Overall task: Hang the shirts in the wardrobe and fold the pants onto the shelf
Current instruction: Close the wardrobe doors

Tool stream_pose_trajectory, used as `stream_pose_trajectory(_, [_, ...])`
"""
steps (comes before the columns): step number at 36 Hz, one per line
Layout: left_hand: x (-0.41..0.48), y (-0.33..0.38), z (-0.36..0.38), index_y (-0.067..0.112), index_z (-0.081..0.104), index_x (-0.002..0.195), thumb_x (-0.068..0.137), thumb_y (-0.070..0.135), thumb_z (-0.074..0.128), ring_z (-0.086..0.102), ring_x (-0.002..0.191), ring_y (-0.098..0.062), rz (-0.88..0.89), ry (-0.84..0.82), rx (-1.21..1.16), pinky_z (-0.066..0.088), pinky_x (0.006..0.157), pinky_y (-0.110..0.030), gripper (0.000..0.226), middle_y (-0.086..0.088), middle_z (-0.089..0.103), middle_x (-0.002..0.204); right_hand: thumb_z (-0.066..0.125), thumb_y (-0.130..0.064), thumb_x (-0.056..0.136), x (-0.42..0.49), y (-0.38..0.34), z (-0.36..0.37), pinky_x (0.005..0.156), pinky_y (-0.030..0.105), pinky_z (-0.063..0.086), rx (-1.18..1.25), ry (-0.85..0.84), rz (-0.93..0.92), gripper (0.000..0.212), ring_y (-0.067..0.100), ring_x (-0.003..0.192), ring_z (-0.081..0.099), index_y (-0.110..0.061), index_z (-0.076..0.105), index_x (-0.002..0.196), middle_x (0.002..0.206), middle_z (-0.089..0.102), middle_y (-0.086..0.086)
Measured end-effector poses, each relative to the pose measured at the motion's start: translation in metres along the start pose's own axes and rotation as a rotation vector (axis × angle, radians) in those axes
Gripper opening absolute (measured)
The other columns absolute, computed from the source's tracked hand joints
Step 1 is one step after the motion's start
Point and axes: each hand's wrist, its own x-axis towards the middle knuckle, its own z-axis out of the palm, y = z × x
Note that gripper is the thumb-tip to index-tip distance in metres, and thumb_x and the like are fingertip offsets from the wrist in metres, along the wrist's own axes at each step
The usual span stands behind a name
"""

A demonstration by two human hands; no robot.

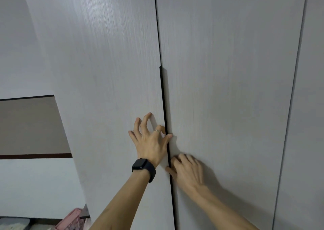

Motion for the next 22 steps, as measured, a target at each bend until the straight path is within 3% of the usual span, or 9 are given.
stream_pose_trajectory(5, [0.003,-0.005,0.002,0.030,0.068,0.085,0.077,0.056,0.079,0.025,0.139,-0.044,0.019,-0.012,0.046,0.028,0.101,-0.069,0.029,-0.006,0.033,0.154,0.083,-0.056,0.070,-0.001,0.010,0.014,0.071,0.035,0.040,-0.029,0.113,-0.062,0.034,0.021,0.077,0.054,-0.027,0.068,0.075,0.079,0.054,-0.003])
stream_pose_trajectory(9, [0.003,-0.014,0.009,0.030,0.069,0.083,0.078,0.058,0.078,0.027,0.138,-0.045,0.075,0.029,0.074,0.032,0.099,-0.070,0.030,-0.004,0.030,0.152,0.082,-0.053,0.073,-0.001,0.016,0.030,0.074,0.035,0.031,0.011,0.193,-0.108,0.034,0.021,0.082,0.045,-0.027,0.061,0.076,0.084,0.052,-0.004])
stream_pose_trajectory(12, [0.004,-0.024,0.016,0.032,0.066,0.099,0.081,0.062,0.073,0.029,0.138,-0.045,0.143,0.079,0.101,0.033,0.098,-0.070,0.036,-0.004,0.030,0.152,0.085,-0.054,0.068,0.001,0.019,0.034,0.084,0.039,0.034,0.025,0.211,-0.104,0.036,0.022,0.098,0.049,-0.028,0.063,0.080,0.104,0.056,-0.002])
stream_pose_trajectory(14, [0.004,-0.031,0.023,0.035,0.057,0.126,0.083,0.066,0.067,0.027,0.141,-0.043,0.148,0.081,0.108,0.030,0.102,-0.070,0.053,-0.004,0.027,0.156,0.081,-0.056,0.070,0.002,0.023,0.035,0.097,0.047,0.034,0.015,0.214,-0.102,0.038,0.025,0.122,0.049,-0.030,0.067,0.093,0.129,0.054,0.002])
stream_pose_trajectory(16, [-0.001,-0.039,0.029,0.038,0.038,0.149,0.091,0.068,0.052,0.017,0.149,-0.039,0.163,0.061,0.132,0.017,0.112,-0.068,0.067,-0.003,0.016,0.164,0.071,-0.062,0.076,0.003,0.031,0.034,0.109,0.055,0.028,0.017,0.244,-0.092,0.047,0.028,0.139,0.040,-0.033,0.065,0.113,0.148,0.046,0.007])
stream_pose_trajectory(18, [-0.007,-0.049,0.035,0.041,0.020,0.157,0.097,0.068,0.032,0.002,0.154,-0.034,0.191,0.028,0.161,0.003,0.117,-0.064,0.067,0.000,0.004,0.169,0.060,-0.067,0.083,0.008,0.040,0.030,0.116,0.060,0.019,0.013,0.290,-0.057,0.060,0.028,0.148,0.030,-0.033,0.056,0.132,0.158,0.037,0.009])
stream_pose_trajectory(22, [-0.009,-0.067,0.045,0.043,0.008,0.159,0.102,0.060,0.018,-0.003,0.155,-0.028,0.220,0.030,0.210,0.000,0.117,-0.064,0.060,0.001,-0.001,0.169,0.047,-0.060,0.093,0.034,0.056,0.017,0.119,0.063,0.004,0.024,0.391,0.019,0.064,0.028,0.154,0.018,-0.032,0.041,0.151,0.167,0.020,0.008])
